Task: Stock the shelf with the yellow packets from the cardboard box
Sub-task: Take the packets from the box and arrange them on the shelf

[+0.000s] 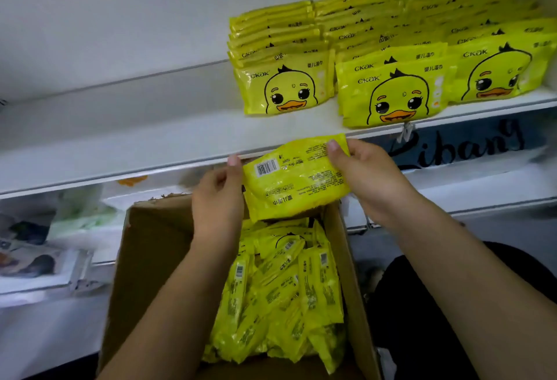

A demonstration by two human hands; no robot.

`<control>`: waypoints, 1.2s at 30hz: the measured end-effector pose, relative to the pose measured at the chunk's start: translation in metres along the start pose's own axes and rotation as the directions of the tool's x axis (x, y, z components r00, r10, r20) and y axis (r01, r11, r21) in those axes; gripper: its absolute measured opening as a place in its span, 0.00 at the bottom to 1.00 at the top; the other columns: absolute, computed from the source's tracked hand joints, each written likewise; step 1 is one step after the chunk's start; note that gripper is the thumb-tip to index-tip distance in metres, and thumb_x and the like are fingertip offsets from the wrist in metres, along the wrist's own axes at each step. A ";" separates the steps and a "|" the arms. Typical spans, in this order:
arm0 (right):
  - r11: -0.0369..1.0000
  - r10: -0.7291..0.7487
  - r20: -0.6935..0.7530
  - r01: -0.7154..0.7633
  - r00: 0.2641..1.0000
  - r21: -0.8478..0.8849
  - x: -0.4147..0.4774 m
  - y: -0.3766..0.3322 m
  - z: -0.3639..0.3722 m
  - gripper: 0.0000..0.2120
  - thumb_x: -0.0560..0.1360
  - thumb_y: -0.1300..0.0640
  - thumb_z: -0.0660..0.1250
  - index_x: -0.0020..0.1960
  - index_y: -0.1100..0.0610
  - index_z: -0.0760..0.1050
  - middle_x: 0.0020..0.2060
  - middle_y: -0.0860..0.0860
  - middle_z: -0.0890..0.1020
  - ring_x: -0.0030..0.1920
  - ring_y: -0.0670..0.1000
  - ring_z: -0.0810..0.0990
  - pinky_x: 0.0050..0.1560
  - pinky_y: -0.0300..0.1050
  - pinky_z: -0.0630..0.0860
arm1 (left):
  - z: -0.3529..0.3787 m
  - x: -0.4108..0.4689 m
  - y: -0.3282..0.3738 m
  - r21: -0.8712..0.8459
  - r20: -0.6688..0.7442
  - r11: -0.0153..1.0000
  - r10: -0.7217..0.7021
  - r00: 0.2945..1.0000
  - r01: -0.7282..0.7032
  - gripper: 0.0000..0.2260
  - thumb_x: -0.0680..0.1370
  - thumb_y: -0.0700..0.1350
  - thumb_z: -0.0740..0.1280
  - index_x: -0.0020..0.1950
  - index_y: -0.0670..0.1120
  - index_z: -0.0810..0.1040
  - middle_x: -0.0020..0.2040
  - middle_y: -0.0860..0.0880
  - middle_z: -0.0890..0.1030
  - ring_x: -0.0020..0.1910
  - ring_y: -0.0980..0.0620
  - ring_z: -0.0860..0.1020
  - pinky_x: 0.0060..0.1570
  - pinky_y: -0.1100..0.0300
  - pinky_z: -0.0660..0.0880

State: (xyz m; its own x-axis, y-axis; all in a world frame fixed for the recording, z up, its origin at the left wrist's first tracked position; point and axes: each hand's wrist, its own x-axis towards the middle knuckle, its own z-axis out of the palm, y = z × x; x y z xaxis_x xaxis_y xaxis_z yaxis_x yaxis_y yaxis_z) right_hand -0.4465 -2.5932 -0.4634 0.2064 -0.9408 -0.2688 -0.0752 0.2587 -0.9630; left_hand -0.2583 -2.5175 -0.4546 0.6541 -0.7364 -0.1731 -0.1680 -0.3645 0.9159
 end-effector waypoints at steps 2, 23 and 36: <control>0.998 0.058 0.014 -0.059 0.998 0.034 -0.006 0.009 0.012 0.20 0.75 0.38 0.65 0.56 0.51 0.83 0.53 0.49 0.86 0.59 0.54 0.82 0.67 0.61 0.73 | -0.014 -0.027 -0.016 -0.128 0.062 0.988 -0.082 0.995 0.089 0.19 0.84 0.58 0.63 0.46 0.47 0.85 0.41 0.46 0.85 0.44 0.41 0.83 0.49 0.51 0.81; 0.977 0.189 0.151 -0.200 0.970 0.067 -0.092 0.019 0.064 0.23 0.73 0.38 0.70 0.62 0.50 0.81 0.60 0.49 0.84 0.64 0.54 0.79 0.71 0.59 0.69 | -0.091 -0.121 -0.050 -0.664 -0.074 0.705 -0.391 0.917 0.247 0.12 0.83 0.46 0.68 0.45 0.44 0.87 0.48 0.39 0.87 0.47 0.42 0.86 0.56 0.37 0.81; 0.977 0.213 0.357 -0.199 0.910 -0.075 -0.090 0.023 0.052 0.16 0.84 0.49 0.60 0.67 0.56 0.74 0.59 0.53 0.84 0.54 0.54 0.86 0.62 0.57 0.79 | -0.093 -0.123 -0.052 -0.697 0.094 0.628 -0.399 0.912 0.347 0.08 0.85 0.39 0.63 0.54 0.33 0.76 0.41 0.35 0.85 0.43 0.43 0.87 0.42 0.58 0.85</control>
State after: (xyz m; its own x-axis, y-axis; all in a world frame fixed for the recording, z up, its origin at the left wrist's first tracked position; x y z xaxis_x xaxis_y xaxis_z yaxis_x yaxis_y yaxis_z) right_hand -0.4157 -2.4910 -0.4626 0.5196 -0.7229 -0.4554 -0.1877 0.4234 -0.8863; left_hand -0.2611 -2.3548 -0.4473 0.5941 -0.5797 -0.5577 0.6352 -0.0873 0.7674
